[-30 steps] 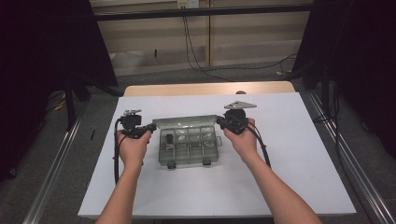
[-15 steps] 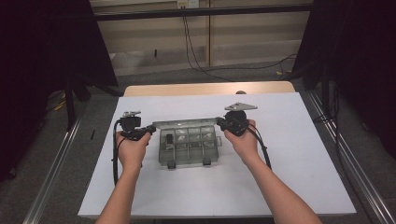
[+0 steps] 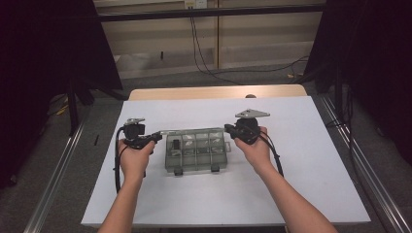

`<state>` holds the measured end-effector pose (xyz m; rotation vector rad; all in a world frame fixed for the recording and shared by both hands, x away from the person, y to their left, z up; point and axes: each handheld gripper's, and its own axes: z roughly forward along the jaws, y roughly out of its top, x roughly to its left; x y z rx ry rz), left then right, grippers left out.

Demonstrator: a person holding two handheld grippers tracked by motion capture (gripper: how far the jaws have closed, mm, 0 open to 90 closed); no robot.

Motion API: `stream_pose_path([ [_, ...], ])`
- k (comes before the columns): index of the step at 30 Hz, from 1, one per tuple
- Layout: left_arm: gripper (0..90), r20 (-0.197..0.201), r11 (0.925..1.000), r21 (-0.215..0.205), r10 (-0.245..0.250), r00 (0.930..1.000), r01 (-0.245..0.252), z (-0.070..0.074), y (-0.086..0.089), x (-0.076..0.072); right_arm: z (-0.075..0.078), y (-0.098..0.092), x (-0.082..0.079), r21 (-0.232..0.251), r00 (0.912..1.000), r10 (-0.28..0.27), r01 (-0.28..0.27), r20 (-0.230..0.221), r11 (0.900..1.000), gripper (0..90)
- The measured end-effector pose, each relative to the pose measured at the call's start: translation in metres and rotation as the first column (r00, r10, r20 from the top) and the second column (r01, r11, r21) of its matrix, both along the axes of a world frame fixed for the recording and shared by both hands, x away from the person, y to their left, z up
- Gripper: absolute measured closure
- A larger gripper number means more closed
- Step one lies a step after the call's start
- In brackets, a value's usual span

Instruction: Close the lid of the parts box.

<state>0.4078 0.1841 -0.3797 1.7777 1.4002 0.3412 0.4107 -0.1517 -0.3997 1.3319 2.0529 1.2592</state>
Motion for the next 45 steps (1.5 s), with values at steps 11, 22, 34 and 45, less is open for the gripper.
stream_pose_path([
  [11, 90.0, 0.0, 0.9999, -0.004, -0.013, 0.9999, 0.013, -0.005, 0.003, -0.002, 0.0, -0.001, -0.003, 0.0, 1.0, 0.008, -0.008, -0.001, 1.0, 90.0],
  [22, 90.0, 0.008, 0.9999, -0.003, -0.013, 0.9999, 0.013, -0.006, 0.007, -0.003, -0.002, 0.0, -0.003, -0.005, 0.9999, 0.012, -0.012, -0.006, 1.0, 89.5],
  [34, 90.0, 0.026, 0.9993, -0.007, -0.036, 0.999, 0.037, -0.004, 0.007, -0.003, -0.004, 0.004, -0.004, 0.002, 0.9994, 0.033, -0.033, -0.009, 0.999, 89.0],
  [45, 90.0, 0.013, 0.9965, -0.017, -0.082, 0.9966, 0.082, -0.017, 0.003, -0.006, -0.015, 0.01, -0.006, -0.014, 0.9974, 0.067, -0.067, -0.027, 0.998, 89.5],
])
